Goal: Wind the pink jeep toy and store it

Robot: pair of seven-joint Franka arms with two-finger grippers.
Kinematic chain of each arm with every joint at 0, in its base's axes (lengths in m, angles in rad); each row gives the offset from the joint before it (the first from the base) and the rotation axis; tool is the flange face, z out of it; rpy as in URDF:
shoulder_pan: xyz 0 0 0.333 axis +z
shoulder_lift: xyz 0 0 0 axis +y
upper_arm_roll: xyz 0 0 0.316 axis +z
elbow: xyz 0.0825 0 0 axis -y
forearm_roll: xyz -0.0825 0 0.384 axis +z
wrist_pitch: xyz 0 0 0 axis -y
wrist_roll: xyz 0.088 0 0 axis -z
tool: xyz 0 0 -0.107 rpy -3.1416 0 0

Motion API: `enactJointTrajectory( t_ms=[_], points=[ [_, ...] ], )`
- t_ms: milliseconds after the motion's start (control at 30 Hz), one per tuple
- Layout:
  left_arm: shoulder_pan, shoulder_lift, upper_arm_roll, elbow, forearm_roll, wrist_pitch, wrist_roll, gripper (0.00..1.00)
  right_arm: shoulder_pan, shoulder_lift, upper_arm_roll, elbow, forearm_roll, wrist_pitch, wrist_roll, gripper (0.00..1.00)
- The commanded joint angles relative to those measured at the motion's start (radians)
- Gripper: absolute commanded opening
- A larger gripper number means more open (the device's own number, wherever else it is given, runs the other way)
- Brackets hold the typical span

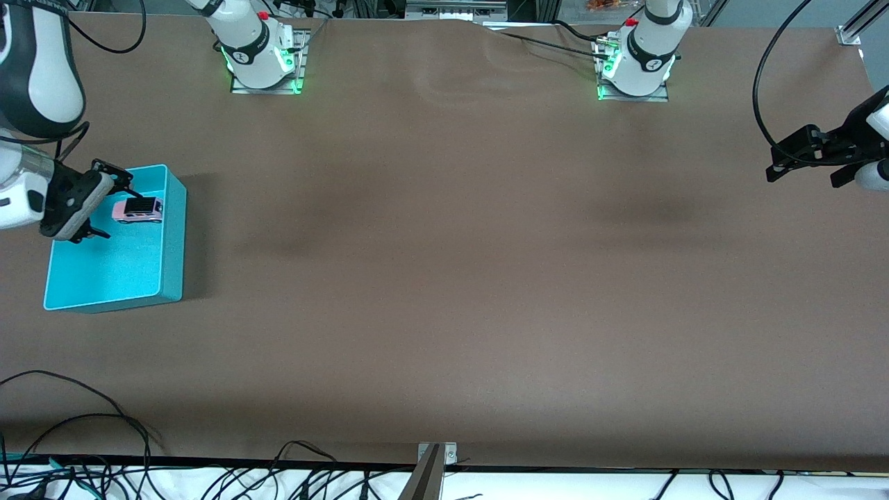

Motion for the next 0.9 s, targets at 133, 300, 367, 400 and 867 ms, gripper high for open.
enactJointTrajectory(
  t_ms=[133, 300, 367, 400, 867],
  points=[
    [0.002, 0.013, 0.0, 0.03, -0.002, -0.018, -0.004, 1.0, -0.004, 0.011, 0.037, 0.127, 0.001, -0.104, 0.357, 1.0],
    [0.002, 0.013, 0.0, 0.031, 0.001, -0.017, -0.004, 1.0, -0.004, 0.011, 0.046, 0.168, 0.0, -0.12, 0.499, 1.0],
    [0.004, 0.012, 0.001, 0.031, -0.001, -0.017, -0.004, 1.0, -0.005, 0.011, 0.049, 0.187, 0.0, -0.149, 0.553, 1.0],
    [0.004, 0.012, 0.003, 0.031, -0.001, -0.017, -0.003, 1.0, -0.005, 0.013, 0.048, 0.202, 0.0, -0.169, 0.579, 1.0],
    [0.002, 0.013, 0.008, 0.031, 0.002, -0.014, -0.001, 1.0, -0.001, 0.025, 0.051, 0.44, -0.078, -0.418, 1.0, 1.0]
  ],
)
